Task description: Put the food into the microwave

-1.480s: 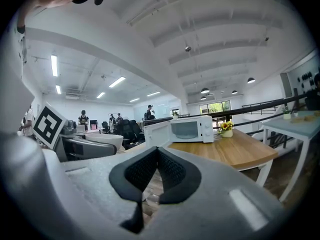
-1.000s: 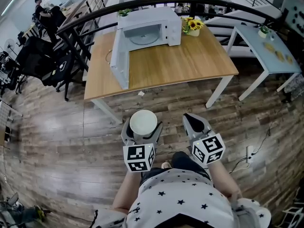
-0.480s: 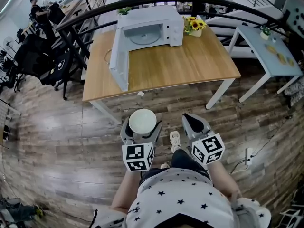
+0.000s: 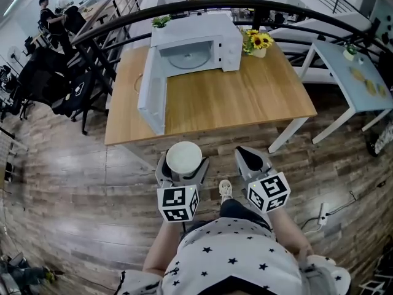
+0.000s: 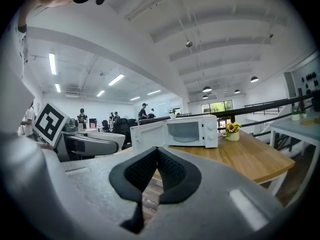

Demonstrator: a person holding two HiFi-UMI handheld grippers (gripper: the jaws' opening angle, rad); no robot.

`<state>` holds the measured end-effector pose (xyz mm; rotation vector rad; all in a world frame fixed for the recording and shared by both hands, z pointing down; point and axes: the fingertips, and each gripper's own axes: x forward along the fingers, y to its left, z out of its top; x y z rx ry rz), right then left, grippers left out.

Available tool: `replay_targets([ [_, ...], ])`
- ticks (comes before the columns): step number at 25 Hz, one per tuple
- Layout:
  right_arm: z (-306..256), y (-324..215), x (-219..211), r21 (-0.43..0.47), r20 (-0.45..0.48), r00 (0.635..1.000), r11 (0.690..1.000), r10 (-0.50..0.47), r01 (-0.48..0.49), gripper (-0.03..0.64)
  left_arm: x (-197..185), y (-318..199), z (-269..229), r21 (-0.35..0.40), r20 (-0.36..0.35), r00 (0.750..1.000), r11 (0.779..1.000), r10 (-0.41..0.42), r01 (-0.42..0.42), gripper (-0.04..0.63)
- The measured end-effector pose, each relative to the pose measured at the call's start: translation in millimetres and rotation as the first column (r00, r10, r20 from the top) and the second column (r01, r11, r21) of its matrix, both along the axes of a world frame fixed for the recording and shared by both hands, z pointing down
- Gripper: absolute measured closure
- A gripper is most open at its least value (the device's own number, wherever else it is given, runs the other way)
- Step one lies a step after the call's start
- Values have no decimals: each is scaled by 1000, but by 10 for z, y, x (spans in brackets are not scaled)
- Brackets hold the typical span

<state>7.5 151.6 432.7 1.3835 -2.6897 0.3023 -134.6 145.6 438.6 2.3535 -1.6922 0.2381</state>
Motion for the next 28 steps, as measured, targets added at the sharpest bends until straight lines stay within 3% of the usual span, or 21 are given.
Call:
replay_targets([
  [18,-256,-1787,363,8,0,999,999,-33,33,611,301,-1752,-239,-1,-20,998,998,-57,57,81],
  [28,-222,-2481,519,2,4,997,997,-73,73,611,426,-2416,-226,-5,-16,994,995,-104,104,81],
])
